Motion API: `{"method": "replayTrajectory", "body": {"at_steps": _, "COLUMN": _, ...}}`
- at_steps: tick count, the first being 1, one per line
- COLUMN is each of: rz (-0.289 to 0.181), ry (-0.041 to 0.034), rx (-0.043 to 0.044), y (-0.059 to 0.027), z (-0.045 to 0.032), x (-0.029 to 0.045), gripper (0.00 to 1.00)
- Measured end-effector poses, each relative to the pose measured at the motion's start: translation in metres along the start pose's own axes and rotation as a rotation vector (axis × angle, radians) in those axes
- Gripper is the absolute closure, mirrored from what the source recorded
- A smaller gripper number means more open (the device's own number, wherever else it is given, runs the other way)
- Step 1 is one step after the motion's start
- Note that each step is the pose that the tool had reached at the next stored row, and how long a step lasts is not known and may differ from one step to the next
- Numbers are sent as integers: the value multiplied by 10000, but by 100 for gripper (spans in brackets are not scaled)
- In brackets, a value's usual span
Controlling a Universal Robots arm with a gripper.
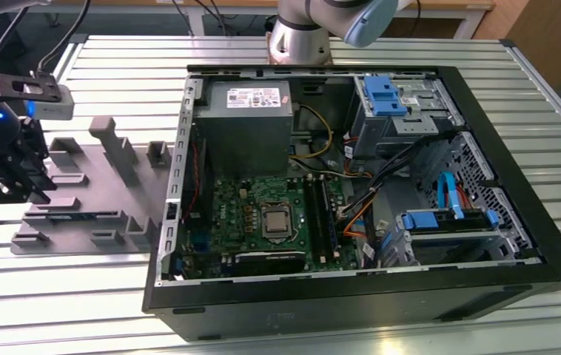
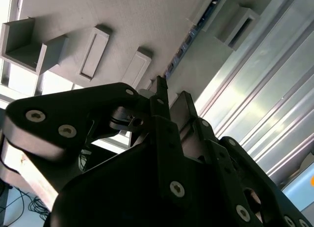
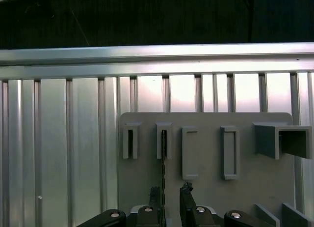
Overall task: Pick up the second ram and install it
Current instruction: 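Pick up the second ram and move it above second insertion slot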
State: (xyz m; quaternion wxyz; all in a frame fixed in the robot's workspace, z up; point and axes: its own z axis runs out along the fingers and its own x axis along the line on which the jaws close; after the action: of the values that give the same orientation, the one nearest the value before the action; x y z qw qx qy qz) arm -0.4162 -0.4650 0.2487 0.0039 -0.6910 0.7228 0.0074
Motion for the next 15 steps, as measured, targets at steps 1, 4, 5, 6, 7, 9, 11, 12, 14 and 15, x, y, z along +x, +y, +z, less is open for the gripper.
{"method": "replayTrajectory", "body": {"at_steps": 1, "rz": 0, "ry": 1, "rx": -2, "y": 0, "z": 8, "x": 0, "gripper": 70}}
{"method": "replayTrajectory", "body": {"at_steps": 4, "rz": -1, "ry": 4, "rx": -4, "y": 0, "z": 46, "x": 1, "gripper": 70}}
{"method": "replayTrajectory", "body": {"at_steps": 5, "rz": 0, "ry": 3, "rx": -4, "y": 0, "z": 60, "x": 1, "gripper": 70}}
{"method": "replayTrajectory", "body": {"at_steps": 6, "rz": 0, "ry": 4, "rx": -5, "y": 0, "z": 75, "x": 2, "gripper": 70}}
{"method": "replayTrajectory", "body": {"at_steps": 7, "rz": -1, "ry": 4, "rx": -5, "y": 0, "z": 89, "x": 2, "gripper": 70}}
{"method": "replayTrajectory", "body": {"at_steps": 9, "rz": 0, "ry": 4, "rx": -4, "y": 0, "z": 114, "x": 2, "gripper": 70}}
{"method": "replayTrajectory", "body": {"at_steps": 11, "rz": 0, "ry": 4, "rx": -6, "y": 0, "z": 137, "x": 3, "gripper": 70}}
{"method": "replayTrajectory", "body": {"at_steps": 12, "rz": 0, "ry": 4, "rx": -5, "y": 0, "z": 148, "x": 3, "gripper": 70}}
{"method": "replayTrajectory", "body": {"at_steps": 14, "rz": 0, "ry": 4, "rx": -4, "y": -1, "z": 170, "x": 3, "gripper": 70}}
{"method": "replayTrajectory", "body": {"at_steps": 15, "rz": -1, "ry": 5, "rx": -4, "y": -1, "z": 180, "x": 3, "gripper": 70}}
